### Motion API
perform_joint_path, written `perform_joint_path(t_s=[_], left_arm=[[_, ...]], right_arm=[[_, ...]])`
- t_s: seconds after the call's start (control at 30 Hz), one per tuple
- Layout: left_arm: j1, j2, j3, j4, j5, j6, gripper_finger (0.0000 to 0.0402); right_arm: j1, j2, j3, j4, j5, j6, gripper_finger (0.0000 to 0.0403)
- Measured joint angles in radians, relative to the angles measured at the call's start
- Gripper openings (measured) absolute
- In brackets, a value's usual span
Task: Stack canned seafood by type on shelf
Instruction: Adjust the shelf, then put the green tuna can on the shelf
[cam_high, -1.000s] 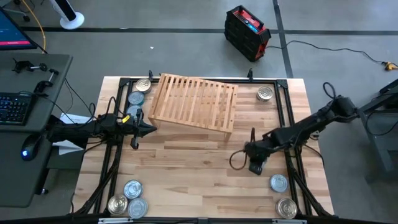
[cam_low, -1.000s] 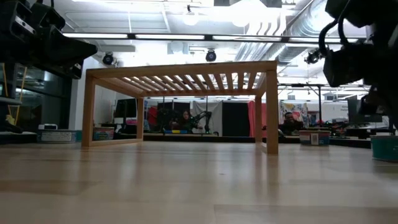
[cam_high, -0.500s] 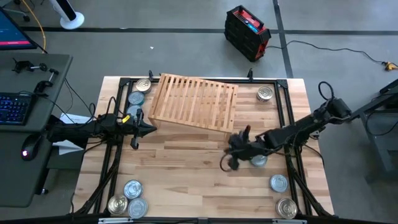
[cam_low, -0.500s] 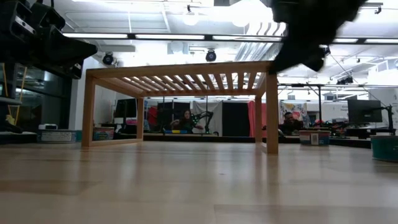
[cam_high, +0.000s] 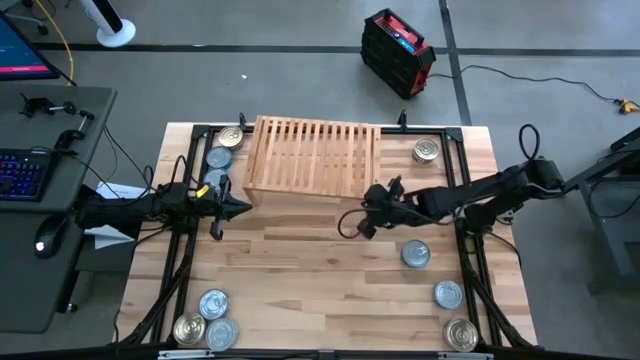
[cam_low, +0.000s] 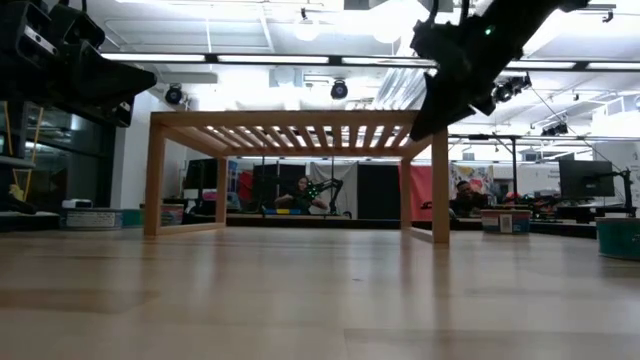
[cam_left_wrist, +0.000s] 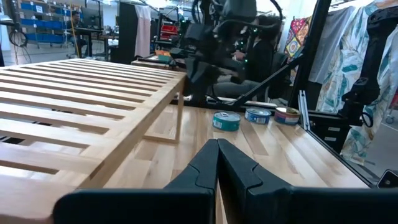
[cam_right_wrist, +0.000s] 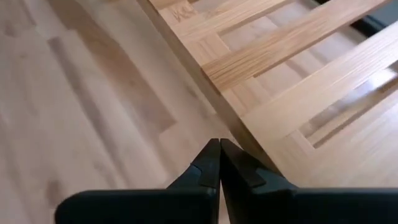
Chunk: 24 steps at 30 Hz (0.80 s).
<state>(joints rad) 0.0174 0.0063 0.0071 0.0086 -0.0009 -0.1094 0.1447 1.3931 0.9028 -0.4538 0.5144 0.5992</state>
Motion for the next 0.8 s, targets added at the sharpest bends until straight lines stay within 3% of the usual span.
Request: perform_joint_path(t_s=[0.23,0.47,0.6,0.8], left_arm=[[0.000,0.000,0.000,0.000,0.000,0.000,0.0000],[0.000,0.000,0.000,0.000,0.000,0.000,0.0000],[0.000,0.000,0.000,0.000,0.000,0.000,0.0000],[0.000,0.000,0.000,0.000,0.000,0.000,0.0000]], right_arm=[[-0.051,-0.014,0.000,-0.003,-0.058,-0.059,0.0000],[0.041,-0.041,0.000,-0.032,-0.364,-0.048,0.0000],[0.124,-0.041,0.000,-0.161,-0.539,0.072,0.0000],[0.245,-0.041,-0.001,-0.348,-0.603,0.348,0.0000]])
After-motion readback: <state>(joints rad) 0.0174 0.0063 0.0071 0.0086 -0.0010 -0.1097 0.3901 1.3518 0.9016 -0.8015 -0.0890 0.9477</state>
